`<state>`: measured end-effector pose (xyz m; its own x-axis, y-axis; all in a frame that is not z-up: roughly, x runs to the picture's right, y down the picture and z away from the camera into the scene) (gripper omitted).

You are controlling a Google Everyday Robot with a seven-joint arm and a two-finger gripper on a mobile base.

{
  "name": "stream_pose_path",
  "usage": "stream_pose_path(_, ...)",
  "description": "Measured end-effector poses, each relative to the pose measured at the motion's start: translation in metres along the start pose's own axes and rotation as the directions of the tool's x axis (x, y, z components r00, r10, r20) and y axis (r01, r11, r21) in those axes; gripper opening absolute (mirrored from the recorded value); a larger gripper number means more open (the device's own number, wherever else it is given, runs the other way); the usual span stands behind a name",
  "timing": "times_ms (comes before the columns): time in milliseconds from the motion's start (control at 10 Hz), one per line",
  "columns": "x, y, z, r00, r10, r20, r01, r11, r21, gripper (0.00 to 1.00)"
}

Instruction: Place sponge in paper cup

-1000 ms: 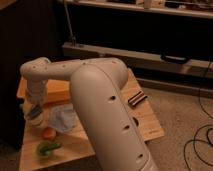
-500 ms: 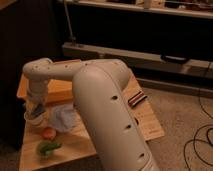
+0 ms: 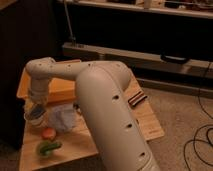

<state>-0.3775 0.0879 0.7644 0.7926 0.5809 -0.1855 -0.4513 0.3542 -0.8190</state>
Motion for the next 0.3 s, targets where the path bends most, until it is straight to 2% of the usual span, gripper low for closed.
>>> stream_pose_path(300,-0.0003,-0.003,-0.0064,1.0,0.004,0.001,-0.004,0.993,-0.122,0.66)
